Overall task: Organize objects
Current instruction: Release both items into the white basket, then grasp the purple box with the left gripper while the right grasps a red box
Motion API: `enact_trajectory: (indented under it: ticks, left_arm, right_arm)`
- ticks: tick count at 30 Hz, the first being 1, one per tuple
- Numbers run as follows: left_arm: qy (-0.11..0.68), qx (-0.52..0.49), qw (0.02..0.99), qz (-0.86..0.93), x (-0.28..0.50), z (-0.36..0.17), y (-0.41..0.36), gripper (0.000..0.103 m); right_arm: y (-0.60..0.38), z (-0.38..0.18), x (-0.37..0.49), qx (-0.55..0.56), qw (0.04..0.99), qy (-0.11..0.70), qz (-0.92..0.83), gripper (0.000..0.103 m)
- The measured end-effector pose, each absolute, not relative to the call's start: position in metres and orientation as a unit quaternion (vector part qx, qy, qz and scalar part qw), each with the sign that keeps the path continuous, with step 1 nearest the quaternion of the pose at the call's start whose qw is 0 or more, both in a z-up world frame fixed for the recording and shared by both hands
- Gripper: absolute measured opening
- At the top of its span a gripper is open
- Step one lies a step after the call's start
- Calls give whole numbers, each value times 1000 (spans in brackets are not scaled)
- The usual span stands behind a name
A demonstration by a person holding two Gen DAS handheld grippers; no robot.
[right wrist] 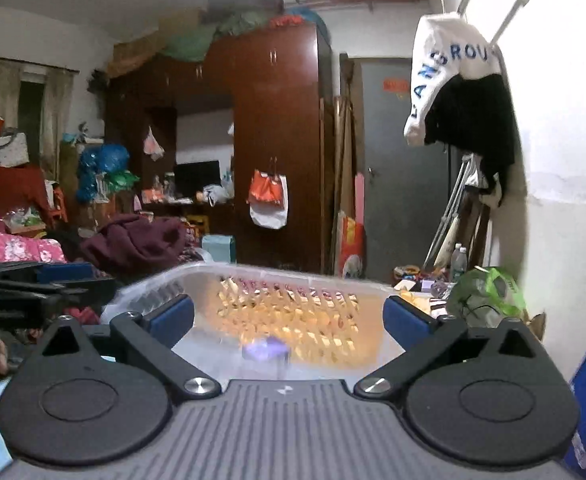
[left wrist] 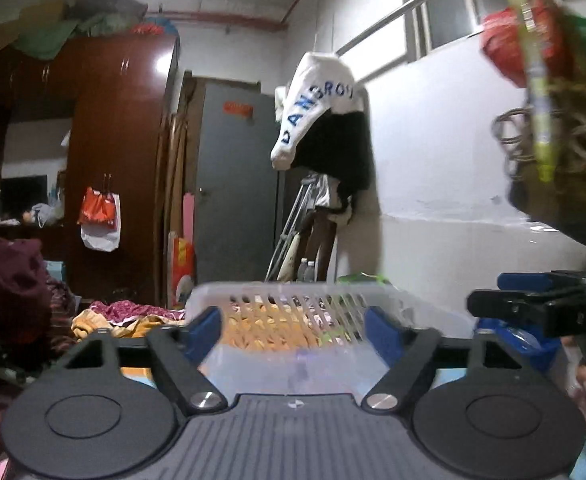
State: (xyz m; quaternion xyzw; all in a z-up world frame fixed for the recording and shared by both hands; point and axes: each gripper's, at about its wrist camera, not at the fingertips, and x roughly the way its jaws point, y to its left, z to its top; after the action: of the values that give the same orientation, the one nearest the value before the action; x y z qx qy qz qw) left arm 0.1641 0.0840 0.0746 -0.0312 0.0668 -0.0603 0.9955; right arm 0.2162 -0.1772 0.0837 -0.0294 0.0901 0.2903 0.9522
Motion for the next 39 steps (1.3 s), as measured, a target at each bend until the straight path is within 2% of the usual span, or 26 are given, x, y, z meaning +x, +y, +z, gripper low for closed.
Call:
enact_trajectory:
  ticks: [4,9,14,19,20,21,23,24,39]
  left_arm:
    - [60,-4,994,-95,91,24,67,90]
    - [76,18,989,-122,56,-19,37,90]
    - [107,43,984,-134,69,-29,24,90]
    - [117,49,984,-123,71,-51,24,90]
    - [116,51,984,-124,71,-52,24,90]
    - [115,52,984,-125,71,-53,25,88]
    - [107,49,984,-134,66,-53,27,74]
    - [107,47,984,-137,65,-52,29,74]
    - [60,25,992,-112,51,-38,58,74]
  right_arm:
    - [-224,29,166,-27,952,109,287,103]
    - [-254,-26,145,1,952,147,267,103]
    - [-239,-34,162,-15,948,164,273,101]
    - [-231,-40,164,-35,950,163,263,87]
    - [-232,-43,161,-37,949,164,268,79]
    - [-233,-45,157,-38,948,162,273,74]
    - [-236,-47,154,-40,948,156,273,67]
    - [-237,-47,153,-39,949,155,273,64]
    - [-266,-34,135,3,957,116,265,59]
